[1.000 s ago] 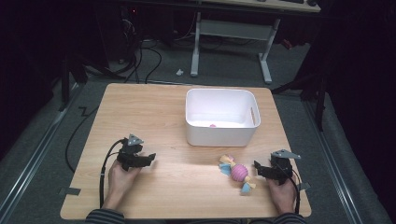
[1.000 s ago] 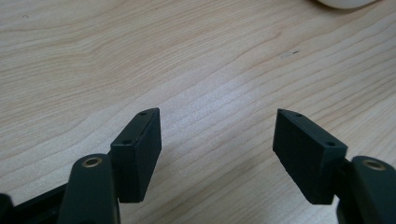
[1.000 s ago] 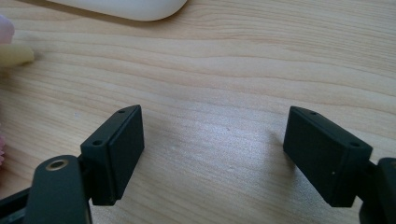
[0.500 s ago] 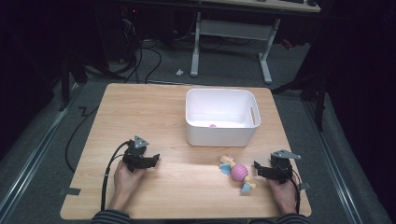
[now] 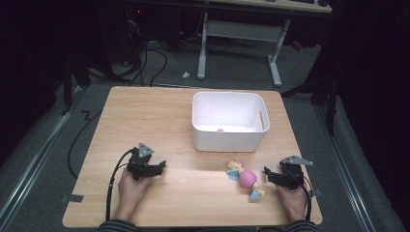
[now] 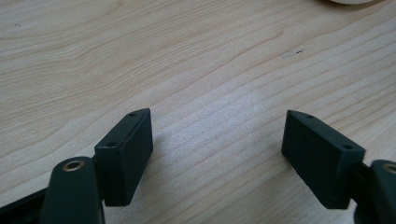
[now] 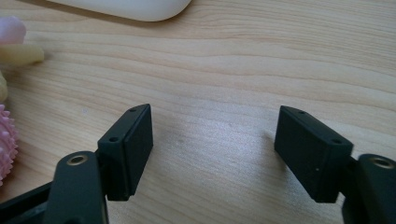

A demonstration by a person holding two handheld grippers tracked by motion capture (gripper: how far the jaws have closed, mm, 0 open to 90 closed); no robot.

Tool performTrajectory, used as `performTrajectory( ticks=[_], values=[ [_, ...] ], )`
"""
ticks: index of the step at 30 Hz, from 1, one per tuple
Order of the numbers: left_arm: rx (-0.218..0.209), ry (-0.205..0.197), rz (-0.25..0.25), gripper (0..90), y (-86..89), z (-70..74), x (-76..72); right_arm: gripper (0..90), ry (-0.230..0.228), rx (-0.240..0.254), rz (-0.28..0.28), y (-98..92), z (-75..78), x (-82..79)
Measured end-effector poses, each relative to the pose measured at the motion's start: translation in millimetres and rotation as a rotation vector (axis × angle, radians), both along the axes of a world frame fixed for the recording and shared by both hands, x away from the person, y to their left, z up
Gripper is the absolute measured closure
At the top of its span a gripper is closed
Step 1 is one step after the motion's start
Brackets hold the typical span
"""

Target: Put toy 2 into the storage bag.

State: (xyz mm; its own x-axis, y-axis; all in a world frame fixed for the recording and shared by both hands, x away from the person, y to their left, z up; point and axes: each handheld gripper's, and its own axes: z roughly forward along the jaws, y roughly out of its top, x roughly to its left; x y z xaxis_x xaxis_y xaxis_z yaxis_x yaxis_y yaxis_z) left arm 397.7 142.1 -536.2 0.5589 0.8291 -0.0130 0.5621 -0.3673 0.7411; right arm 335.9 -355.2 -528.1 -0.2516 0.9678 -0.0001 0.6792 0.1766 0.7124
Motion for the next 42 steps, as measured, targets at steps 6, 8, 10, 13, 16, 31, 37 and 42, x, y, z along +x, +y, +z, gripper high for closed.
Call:
performTrajectory(
  ticks=[6,8,10,13,16,31,37,42],
  values=[
    [0.002,0.002,-0.006,22.8,-0.6,-0.1,0.1,32.9,0.005,0.027,0.016,-1.1,4.0,-3.9],
    [0.002,0.003,-0.008,22.3,-0.8,-0.2,0.2,33.2,0.002,0.043,0.021,-1.4,6.3,-6.4],
    [0.002,0.005,-0.011,21.4,-1.0,-0.2,0.2,33.9,0.003,0.056,0.030,-2.1,8.8,-8.4],
    [0.002,0.007,-0.011,21.2,-1.0,-0.2,0.2,34.6,-0.001,0.053,0.042,-1.6,14.1,-13.6],
    [0.003,0.008,-0.009,20.5,-1.1,-0.2,0.3,35.6,0.011,0.044,0.054,-0.1,18.0,-18.1],
    [0.006,0.012,-0.019,16.9,-1.8,-0.5,0.3,36.7,-0.012,-0.013,0.088,4.7,40.1,-30.4],
    [0.005,0.012,-0.021,16.6,-1.8,-0.5,0.4,36.7,-0.007,-0.038,0.125,13.1,48.4,-33.1],
    [0.006,0.012,-0.021,16.6,-1.8,-0.5,0.4,36.7,-0.005,-0.089,0.163,24.3,56.8,-35.9]
  ],
)
